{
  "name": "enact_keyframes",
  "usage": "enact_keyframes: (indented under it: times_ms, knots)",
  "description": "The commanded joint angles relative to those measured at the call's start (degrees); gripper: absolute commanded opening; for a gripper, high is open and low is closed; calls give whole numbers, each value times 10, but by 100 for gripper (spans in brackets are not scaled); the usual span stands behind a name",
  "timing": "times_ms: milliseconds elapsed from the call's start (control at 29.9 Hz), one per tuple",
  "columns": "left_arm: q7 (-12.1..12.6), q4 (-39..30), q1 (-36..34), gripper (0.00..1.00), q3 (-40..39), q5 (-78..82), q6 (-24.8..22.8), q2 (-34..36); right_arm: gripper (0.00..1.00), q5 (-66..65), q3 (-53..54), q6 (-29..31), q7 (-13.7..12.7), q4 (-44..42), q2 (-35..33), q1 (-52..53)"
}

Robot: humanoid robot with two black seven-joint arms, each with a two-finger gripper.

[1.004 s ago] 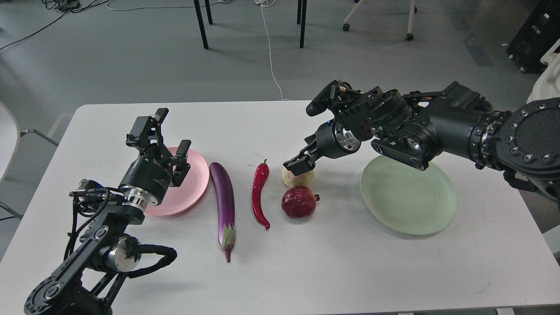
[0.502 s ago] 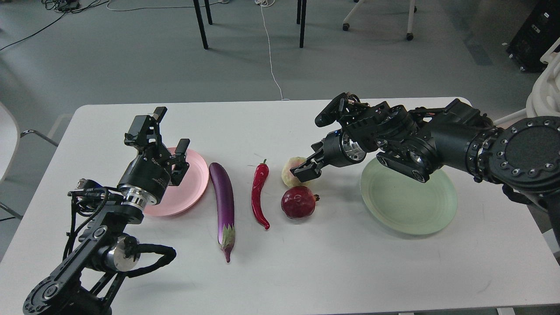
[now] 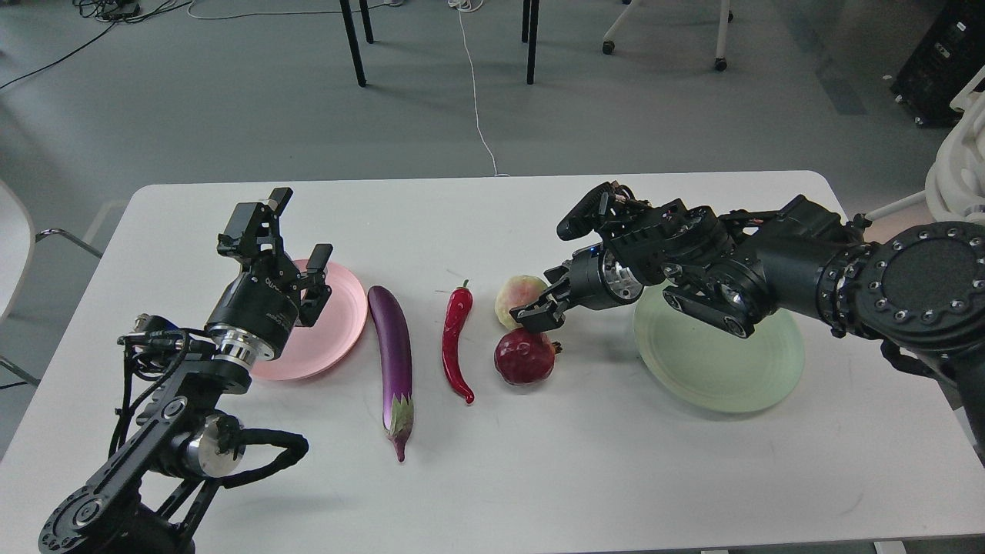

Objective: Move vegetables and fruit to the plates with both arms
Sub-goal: 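Lower the right gripper and grasp the peach, then carry the peach onto the green plate and release it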

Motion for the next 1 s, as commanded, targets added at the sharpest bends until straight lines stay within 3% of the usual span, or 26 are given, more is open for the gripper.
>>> enact_keyframes:
  times_ms: [0,335,569,736,970]
  knots:
    - [0,-2,0,100,0,0,0,0,42,0,0,-6,0,1,0,0]
    - [0,-4,0,100,0,0,0,1,39,0,2,-7,0,36,-6,56]
    - [1,-8,0,100,1,0,0,1,40,-28,-16,-2,0,149,-170,119]
    - [1,-8,0,100,2,0,-1,1,40,-126,-30,-3,0,173,-275,112]
    - [0,-8,1,100,3,0,-1,-1,41,-140,-30,-3,0,182,-340,69]
